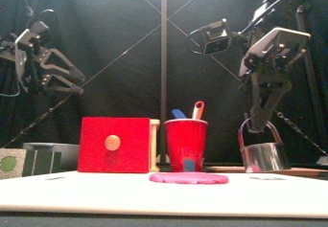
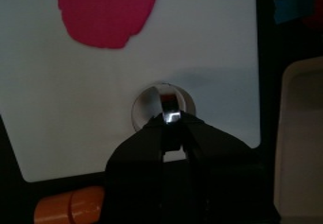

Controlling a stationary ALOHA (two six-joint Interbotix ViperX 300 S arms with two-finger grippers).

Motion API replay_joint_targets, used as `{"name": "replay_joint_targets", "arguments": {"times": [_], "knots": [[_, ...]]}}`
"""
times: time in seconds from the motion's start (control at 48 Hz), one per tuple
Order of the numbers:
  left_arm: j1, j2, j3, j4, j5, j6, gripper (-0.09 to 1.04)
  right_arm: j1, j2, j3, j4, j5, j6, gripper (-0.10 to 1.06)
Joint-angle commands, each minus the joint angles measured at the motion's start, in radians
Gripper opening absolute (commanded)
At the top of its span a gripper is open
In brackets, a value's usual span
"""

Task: Get the cutter from the drawer then cut the dough then place the extra dough in the bowl
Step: Shut the drawer

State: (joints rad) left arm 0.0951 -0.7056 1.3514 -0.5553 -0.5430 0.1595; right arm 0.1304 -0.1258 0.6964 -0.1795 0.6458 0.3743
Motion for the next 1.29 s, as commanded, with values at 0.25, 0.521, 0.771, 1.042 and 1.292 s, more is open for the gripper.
{"name": "replay_joint_targets", "arguments": {"times": [0.25, 0.521, 0.771, 1.042, 1.292], "knots": [[0.043, 0.000, -0.034, -0.046, -0.003, 0.005, 0.84, 0.005, -0.057, -0.012, 0.023, -0.023, 0.002, 0.73], [0.132, 0.000, -0.064, -0.044, 0.005, 0.009, 0.83, 0.000, -0.077, -0.074, 0.018, -0.044, 0.003, 0.85], [0.314, 0.002, -0.196, 0.055, 0.232, 0.023, 0.82, -0.023, -0.025, -0.155, -0.028, -0.186, -0.005, 0.84], [0.459, 0.054, -0.428, 0.166, 0.638, 0.026, 0.69, -0.046, 0.080, -0.222, -0.106, -0.305, -0.014, 0.70], [0.517, 0.166, -0.548, 0.265, 0.756, 0.026, 0.54, -0.052, 0.175, -0.295, -0.147, -0.341, -0.017, 0.46]]}}
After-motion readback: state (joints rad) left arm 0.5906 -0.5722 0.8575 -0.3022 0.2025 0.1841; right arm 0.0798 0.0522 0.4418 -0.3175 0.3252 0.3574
